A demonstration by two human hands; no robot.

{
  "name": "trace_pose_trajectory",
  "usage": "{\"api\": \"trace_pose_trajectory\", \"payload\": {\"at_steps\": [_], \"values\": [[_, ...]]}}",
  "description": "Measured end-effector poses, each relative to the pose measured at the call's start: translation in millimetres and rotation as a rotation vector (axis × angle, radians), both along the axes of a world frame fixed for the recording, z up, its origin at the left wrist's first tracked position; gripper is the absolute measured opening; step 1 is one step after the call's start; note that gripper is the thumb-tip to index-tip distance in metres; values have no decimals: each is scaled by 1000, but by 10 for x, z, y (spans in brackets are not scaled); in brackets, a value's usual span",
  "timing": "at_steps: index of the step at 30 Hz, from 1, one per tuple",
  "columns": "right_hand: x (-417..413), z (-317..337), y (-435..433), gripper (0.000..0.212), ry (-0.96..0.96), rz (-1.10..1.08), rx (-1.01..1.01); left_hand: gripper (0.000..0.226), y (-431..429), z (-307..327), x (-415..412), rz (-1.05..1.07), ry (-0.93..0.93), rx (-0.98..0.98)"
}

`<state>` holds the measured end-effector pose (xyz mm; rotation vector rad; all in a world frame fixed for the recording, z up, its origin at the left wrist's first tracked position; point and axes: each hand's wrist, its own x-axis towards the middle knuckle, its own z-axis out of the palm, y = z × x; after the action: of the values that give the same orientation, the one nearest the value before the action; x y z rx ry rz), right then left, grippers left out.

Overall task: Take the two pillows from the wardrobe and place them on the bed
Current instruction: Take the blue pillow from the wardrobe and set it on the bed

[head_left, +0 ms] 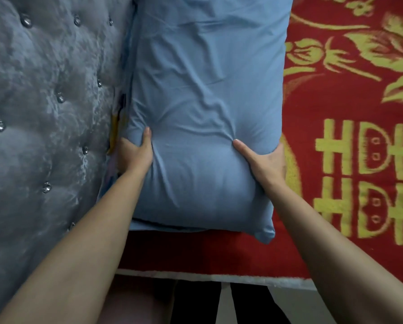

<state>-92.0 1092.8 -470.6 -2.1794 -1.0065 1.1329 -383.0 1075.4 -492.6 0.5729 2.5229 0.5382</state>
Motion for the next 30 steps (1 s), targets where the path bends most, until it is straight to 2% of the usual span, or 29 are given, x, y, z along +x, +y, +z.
{"api": "trace_pose_trajectory", "payload": {"at_steps": [3,6,8,10,13,14,16,19,22,25,27,30], "values": [[-192,227,16,107,-92,-19,128,60,141,264,13,-55,208,149],[-371,365,79,106,-154,-75,280,54,217,526,-57,3,428,492],[-505,378,53,107,-175,-87,355,55,189,584,-206,21,505,563],[-595,273,18,112,-192,-6,293,53,104,474,-401,-35,449,443],[-569,-6,16,127,-82,221,-51,60,-121,177,-617,-90,161,9],[-525,-67,25,130,-15,255,-137,66,-182,108,-641,-80,93,-68],[-418,-150,29,128,91,240,-178,72,-244,54,-574,-71,95,-81],[-314,-217,-1,116,147,202,-145,76,-285,123,-257,-189,307,8],[-354,-225,-45,102,46,175,-84,76,-130,173,98,-500,433,157],[-460,-232,-93,80,-56,137,82,71,139,156,275,-645,510,227],[-455,-287,-119,77,-140,190,79,70,180,78,285,-657,526,157],[-360,-382,-78,77,-249,287,-80,70,104,-63,328,-702,502,-1]]}}
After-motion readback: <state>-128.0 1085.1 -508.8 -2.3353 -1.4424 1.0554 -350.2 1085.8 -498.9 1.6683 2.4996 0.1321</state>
